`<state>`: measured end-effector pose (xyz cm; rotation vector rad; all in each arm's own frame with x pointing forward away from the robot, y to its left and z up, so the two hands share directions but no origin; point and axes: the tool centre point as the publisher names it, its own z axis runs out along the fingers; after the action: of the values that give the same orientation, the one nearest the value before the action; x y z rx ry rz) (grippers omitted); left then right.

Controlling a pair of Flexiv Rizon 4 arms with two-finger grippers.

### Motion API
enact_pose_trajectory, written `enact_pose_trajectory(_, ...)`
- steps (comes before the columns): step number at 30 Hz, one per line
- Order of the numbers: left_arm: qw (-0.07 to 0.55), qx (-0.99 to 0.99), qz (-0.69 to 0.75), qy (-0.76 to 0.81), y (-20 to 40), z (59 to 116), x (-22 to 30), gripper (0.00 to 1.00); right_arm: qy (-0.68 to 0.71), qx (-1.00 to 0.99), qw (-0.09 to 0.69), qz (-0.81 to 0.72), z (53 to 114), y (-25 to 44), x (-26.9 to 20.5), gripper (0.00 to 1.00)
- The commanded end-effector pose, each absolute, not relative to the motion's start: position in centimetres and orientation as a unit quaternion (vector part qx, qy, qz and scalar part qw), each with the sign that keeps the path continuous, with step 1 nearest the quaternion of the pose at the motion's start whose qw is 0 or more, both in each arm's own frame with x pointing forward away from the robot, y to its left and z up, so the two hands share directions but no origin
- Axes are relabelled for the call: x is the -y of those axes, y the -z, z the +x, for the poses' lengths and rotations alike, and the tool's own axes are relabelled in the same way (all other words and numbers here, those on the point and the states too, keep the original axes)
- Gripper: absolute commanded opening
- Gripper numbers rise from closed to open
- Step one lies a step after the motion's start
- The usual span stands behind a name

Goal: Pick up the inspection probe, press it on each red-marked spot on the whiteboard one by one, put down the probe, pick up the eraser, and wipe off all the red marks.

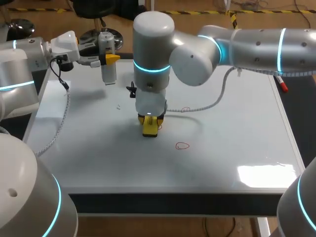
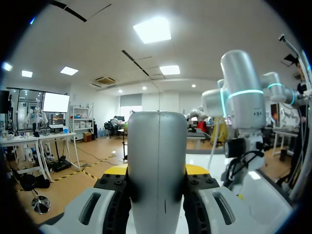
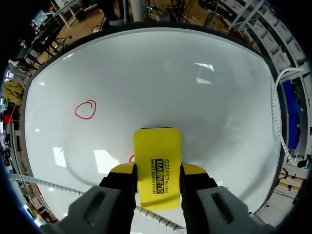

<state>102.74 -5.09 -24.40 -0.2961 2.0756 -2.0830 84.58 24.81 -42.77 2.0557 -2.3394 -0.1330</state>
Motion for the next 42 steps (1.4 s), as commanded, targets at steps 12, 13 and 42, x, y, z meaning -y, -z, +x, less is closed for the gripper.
enact_pose_trajectory(12,0.093,-0.699,-0.100,0.702,24.3,102.7,5.1,0.00,0.040,0.749,0.013,0.661,84.7,44.2,-24.1,0.00)
enact_pose_trajectory(13,0.093,-0.699,-0.100,0.702,24.3,102.7,5.1,0.00,0.040,0.749,0.014,0.661,84.7,44.3,-23.9,0.00)
enact_pose_trajectory(42,0.093,-0.699,-0.100,0.702,24.3,102.7,5.1,0.00,0.036,0.772,0.040,0.633,83.1,46.0,-19.1,0.00)
